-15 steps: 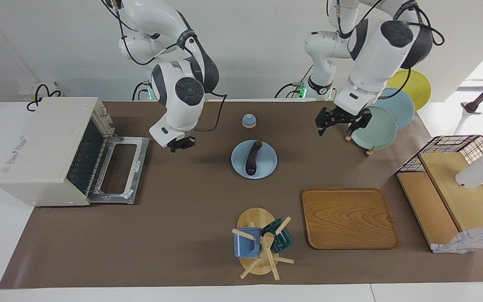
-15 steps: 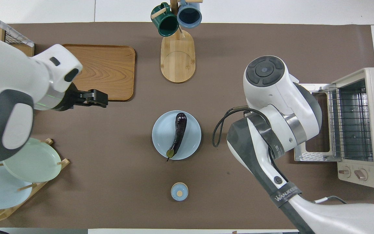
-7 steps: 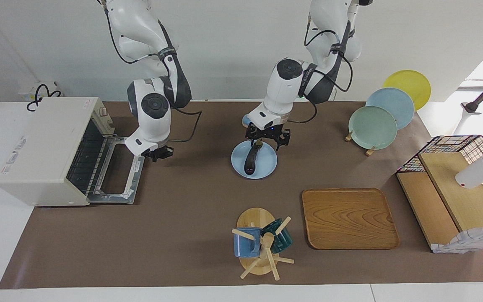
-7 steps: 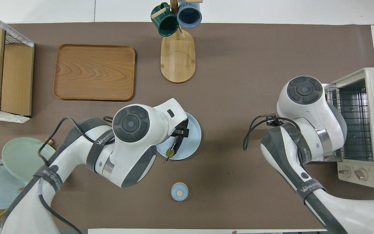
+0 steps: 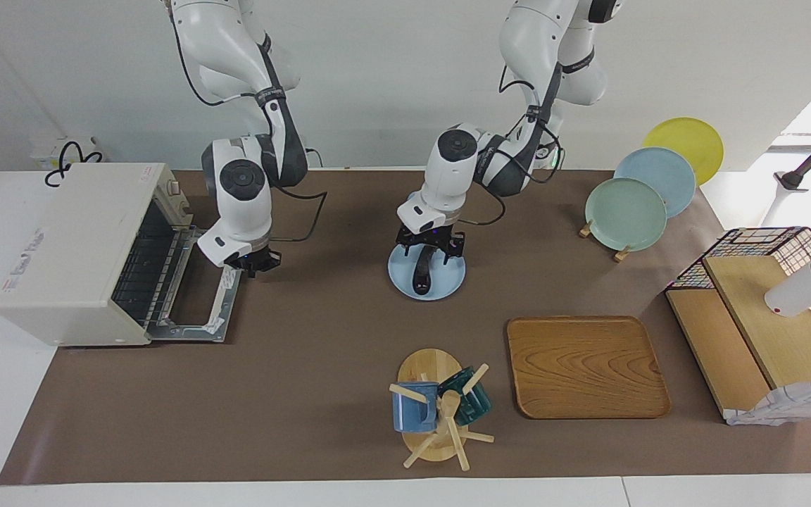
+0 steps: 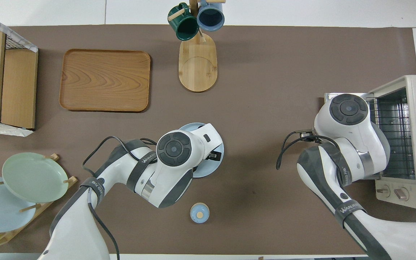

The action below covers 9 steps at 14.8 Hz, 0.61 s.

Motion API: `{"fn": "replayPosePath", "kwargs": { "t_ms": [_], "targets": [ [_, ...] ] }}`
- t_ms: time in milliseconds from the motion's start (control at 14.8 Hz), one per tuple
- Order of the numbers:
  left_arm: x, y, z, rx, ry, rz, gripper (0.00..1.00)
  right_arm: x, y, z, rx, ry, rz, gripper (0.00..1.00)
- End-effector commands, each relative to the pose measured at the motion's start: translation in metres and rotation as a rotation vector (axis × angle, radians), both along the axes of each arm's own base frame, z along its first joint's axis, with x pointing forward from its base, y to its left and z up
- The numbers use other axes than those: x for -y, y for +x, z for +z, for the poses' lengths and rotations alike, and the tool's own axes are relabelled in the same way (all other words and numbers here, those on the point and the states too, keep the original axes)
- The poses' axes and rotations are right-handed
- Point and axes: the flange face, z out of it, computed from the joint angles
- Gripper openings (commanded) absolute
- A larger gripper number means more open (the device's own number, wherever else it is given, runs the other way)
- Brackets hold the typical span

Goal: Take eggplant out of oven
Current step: 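Reach the left gripper to the eggplant while the right gripper withdraws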

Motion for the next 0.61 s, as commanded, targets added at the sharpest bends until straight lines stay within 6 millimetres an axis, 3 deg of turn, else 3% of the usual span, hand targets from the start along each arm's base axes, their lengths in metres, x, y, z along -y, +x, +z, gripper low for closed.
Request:
{"fn": "replayPosePath", "kwargs": {
  "t_ms": [0, 67, 135, 337, 540],
  "targets": [
    [0.001, 0.002, 0.001, 0.009, -0.012, 0.018, 1.00, 0.014, 0.000, -0.010, 0.000, -0.002, 0.036, 0.00],
    [0.000, 0.002, 0.000, 0.007, -0.011, 0.018, 0.92, 0.022, 0.004, -0.009, 0.019, 0.007, 0.039, 0.00],
    [0.001, 0.002, 0.001, 0.005, -0.009, 0.018, 0.74, 0.025, 0.004, -0.012, 0.022, 0.010, 0.038, 0.00],
    [-0.005, 0.007, 0.006, 0.001, -0.007, 0.034, 0.00, 0.031, 0.004, -0.019, 0.018, 0.013, 0.029, 0.00],
    [-0.030, 0.026, 0.036, -0.010, 0.000, 0.078, 0.00, 0.036, 0.004, -0.023, 0.010, 0.015, 0.022, 0.00]
  ]
}}
